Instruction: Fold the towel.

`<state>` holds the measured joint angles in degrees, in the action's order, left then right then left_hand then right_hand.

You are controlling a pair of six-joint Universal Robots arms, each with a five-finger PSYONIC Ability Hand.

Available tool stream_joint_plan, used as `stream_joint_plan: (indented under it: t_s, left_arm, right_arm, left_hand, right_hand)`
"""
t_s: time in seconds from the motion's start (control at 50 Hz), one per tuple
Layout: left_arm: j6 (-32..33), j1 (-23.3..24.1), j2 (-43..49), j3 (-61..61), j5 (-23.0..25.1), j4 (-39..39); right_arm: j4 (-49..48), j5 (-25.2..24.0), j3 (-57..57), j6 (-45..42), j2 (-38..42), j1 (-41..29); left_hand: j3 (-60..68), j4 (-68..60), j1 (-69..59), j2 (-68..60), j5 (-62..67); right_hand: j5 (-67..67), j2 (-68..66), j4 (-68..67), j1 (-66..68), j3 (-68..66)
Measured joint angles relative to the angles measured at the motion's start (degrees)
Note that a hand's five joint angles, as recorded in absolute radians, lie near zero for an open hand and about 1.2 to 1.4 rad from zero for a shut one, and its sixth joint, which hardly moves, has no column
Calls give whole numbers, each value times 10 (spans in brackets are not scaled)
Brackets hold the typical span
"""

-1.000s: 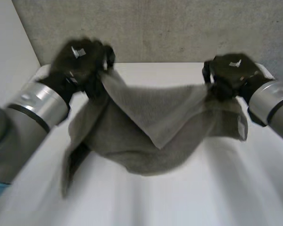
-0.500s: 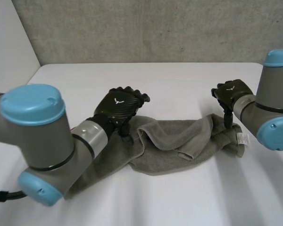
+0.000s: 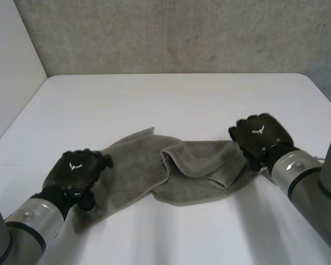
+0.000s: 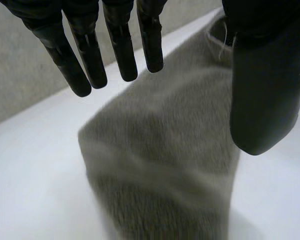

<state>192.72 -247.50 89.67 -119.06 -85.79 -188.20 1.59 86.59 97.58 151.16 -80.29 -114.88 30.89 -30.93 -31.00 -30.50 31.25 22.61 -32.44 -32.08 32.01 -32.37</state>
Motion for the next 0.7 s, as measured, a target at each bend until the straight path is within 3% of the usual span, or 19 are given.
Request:
stream_joint_plan:
  t_s: [0.2,0.7]
  left_arm:
    - [0,-18,43,-23,0,-1]
    - [1,-15,185,61,0,-60]
  right_arm:
    - [6,-2,-10,79,65,-4]
    - [17,-34,-86,130,193,-12]
  left_hand:
    - [16,-13,-16,-21,16]
    - [16,-13,-15,-20,15]
  right_hand:
    - [70,-64,-73,73,-72]
    - [18,-43,-37,38,-36]
